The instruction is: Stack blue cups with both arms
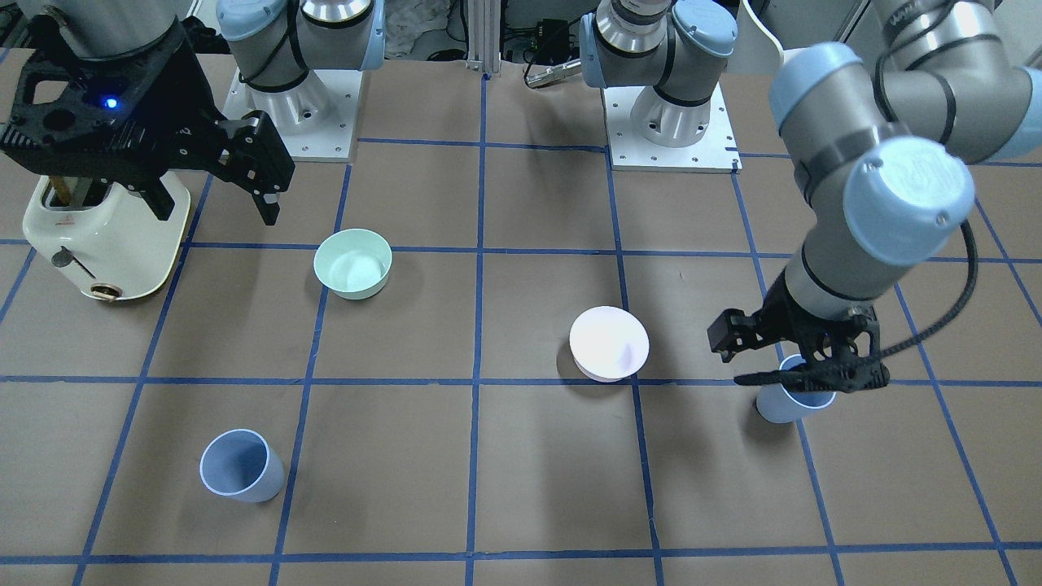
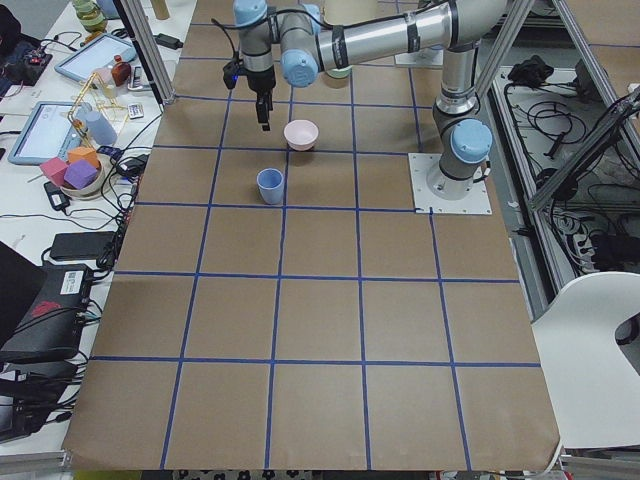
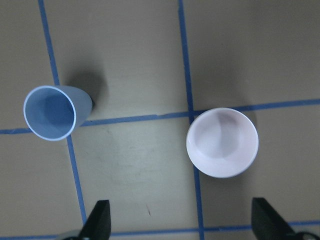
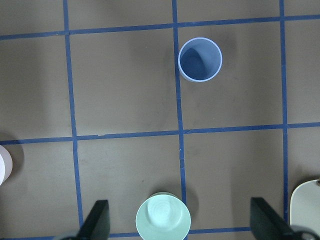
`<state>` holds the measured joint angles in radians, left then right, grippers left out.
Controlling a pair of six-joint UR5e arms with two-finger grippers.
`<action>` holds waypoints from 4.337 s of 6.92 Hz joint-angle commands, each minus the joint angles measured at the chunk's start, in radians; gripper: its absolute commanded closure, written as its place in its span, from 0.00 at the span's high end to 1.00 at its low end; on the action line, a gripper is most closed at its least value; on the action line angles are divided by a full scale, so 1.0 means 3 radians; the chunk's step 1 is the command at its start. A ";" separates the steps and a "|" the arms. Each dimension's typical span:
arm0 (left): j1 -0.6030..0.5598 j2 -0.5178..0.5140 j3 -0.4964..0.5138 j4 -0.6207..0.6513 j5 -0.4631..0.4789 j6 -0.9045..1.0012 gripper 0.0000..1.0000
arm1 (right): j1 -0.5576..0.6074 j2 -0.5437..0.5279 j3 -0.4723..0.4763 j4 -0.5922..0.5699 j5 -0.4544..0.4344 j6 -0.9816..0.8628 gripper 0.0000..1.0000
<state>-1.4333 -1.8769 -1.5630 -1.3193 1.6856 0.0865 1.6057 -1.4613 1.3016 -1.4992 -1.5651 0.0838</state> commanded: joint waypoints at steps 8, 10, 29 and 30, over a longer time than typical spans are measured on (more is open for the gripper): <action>0.0161 -0.0197 -0.0349 0.0579 0.0083 0.0142 0.00 | 0.0006 -0.0007 0.0023 -0.0004 0.0017 0.0038 1.00; -0.0129 -0.0064 -0.0170 0.0374 -0.0059 -0.0102 0.00 | 0.0006 -0.0002 0.0028 0.0001 0.0017 0.0038 1.00; -0.0837 0.1054 0.0123 -0.0992 -0.0511 -0.0488 1.00 | -0.0627 0.1305 0.0094 -0.1281 0.0001 -0.0699 1.00; -0.0796 0.1102 0.0072 -0.0794 -0.0500 -0.0498 1.00 | -0.0638 0.1388 0.0170 -0.1388 0.0022 -0.0653 1.00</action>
<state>-1.6826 -1.5879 -1.5250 -1.6047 1.5256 -0.0697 1.4274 -1.0944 1.3328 -1.8692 -1.5672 -0.1190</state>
